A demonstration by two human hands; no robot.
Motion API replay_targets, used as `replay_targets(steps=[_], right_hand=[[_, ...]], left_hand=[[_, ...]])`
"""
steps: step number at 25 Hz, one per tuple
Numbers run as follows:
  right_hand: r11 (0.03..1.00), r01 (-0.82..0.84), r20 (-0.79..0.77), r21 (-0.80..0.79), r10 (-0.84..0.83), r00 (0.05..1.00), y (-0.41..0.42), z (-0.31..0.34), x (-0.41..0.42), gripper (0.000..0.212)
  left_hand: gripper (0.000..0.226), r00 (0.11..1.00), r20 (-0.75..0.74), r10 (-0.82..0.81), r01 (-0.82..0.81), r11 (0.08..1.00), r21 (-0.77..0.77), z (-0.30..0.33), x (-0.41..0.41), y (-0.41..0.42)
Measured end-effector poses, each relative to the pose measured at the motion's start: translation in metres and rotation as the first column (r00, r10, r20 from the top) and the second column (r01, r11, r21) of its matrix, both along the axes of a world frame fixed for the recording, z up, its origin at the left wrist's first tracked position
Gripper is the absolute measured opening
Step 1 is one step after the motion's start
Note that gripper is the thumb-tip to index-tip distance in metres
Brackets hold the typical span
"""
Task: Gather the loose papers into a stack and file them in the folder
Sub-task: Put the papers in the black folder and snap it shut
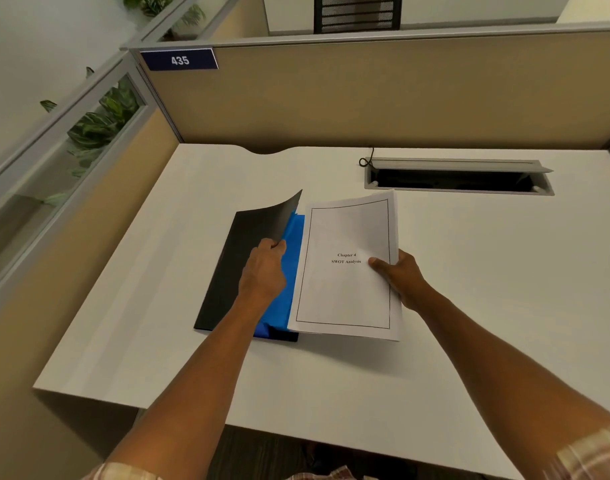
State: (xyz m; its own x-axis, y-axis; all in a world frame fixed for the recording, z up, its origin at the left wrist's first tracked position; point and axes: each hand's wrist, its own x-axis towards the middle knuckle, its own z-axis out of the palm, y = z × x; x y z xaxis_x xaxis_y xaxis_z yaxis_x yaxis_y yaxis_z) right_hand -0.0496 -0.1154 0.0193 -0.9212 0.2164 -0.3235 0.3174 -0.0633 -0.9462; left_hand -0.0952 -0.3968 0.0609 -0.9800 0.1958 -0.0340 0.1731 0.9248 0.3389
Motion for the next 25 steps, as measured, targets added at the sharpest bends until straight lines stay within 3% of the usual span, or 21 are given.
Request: replay_targets(steps=[7,14,25], right_hand=[[0.997,0.056,0.04,-0.056,-0.054,0.998,-0.051,0.003,-0.028,0.016],[0.994,0.11,0.096,0.007,-0.111,0.989,-0.095,-0.007,-0.045,0.026],[0.99,-0.042,0.089,0.131,0.031,0.996,-0.114,-0.019,-0.059,0.028]], left_hand=[[0.064,0.999,0.033,0.005,-0.008,0.997,0.081,0.003,0.0,-0.013],[0.062,1.0,0.002,0.018,-0.018,0.992,0.128,0.004,-0.008,-0.017],[0.061,0.997,-0.048,0.056,-0.053,0.996,0.071,-0.007,-0.027,-0.016]])
